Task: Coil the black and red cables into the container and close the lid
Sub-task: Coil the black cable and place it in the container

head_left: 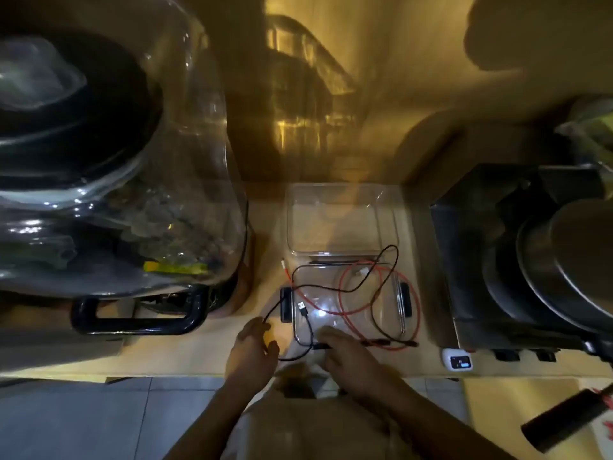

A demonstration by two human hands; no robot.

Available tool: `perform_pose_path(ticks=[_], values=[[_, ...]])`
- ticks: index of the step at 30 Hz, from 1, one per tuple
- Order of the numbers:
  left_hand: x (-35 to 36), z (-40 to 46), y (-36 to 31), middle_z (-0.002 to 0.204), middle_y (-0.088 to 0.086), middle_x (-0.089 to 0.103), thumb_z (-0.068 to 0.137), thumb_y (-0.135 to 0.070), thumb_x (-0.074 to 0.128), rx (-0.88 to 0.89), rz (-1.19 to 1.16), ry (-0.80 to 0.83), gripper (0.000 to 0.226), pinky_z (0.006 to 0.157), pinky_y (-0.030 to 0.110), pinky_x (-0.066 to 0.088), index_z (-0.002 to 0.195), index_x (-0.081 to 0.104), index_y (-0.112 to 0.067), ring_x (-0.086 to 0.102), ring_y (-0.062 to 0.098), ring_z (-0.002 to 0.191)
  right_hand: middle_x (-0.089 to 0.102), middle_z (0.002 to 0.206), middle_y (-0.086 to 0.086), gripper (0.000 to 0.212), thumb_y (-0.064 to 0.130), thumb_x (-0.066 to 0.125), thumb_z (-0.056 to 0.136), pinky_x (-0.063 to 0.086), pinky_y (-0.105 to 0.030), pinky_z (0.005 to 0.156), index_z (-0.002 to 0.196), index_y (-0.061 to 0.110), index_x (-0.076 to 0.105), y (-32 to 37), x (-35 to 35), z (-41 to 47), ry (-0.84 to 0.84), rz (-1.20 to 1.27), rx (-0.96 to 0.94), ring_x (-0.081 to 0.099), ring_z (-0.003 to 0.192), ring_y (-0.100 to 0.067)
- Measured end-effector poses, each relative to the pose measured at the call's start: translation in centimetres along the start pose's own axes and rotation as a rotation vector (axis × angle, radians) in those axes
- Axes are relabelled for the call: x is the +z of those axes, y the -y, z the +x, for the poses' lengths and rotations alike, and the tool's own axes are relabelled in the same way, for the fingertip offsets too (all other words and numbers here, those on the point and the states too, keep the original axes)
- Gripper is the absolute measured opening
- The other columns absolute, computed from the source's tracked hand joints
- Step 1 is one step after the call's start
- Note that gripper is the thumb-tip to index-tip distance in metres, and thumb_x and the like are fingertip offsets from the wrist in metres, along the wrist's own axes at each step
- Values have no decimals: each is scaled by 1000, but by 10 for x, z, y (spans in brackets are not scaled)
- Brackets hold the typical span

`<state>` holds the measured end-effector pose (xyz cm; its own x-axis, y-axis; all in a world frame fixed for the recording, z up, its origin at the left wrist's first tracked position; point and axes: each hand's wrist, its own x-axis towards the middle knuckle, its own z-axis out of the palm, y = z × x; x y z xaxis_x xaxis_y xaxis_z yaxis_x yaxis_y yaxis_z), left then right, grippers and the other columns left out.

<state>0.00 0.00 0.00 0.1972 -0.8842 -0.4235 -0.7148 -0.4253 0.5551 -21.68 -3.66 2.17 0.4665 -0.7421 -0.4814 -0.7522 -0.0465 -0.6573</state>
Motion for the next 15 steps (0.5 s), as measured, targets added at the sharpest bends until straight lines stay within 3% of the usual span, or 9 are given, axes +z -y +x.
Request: perform_pose_path(ticks=[3, 7, 12, 15], values=[[0, 2, 6, 145, 9, 48, 91, -23, 60, 29, 32, 85, 31, 101, 29, 43, 118, 63, -9, 49, 26, 128, 45, 151, -3, 46, 20, 50, 96, 38, -33, 112, 142, 23, 50, -1, 10, 14, 36, -176, 9, 41, 138, -20], [3, -3, 10, 163, 12, 20, 96, -29, 52, 72, 130, 167, 56, 117, 36, 32, 147, 41, -9, 24, 26, 148, 16, 165, 2, 57, 33, 49, 95, 15, -50, 119, 149, 32, 35, 4, 21, 26, 152, -322, 74, 9, 152, -28], [6, -1, 10, 163, 10, 20, 94, -31, 53, 54, 144, 186, 65, 115, 40, 31, 152, 30, -11, 22, 29, 147, 11, 166, 3, 59, 31, 49, 96, 12, -49, 120, 152, 25, 30, 14, 24, 31, 205, -379, 93, 6, 152, -27], [11, 0, 8, 165, 5, 6, 94, -47, 49, 28, 228, 242, 70, 114, 48, 28, 153, 22, -22, 10, 31, 148, 8, 166, 3, 60, 29, 50, 97, 10, -49, 121, 152, 23, 30, 17, 19, 32, 216, -374, 113, 4, 153, -27]])
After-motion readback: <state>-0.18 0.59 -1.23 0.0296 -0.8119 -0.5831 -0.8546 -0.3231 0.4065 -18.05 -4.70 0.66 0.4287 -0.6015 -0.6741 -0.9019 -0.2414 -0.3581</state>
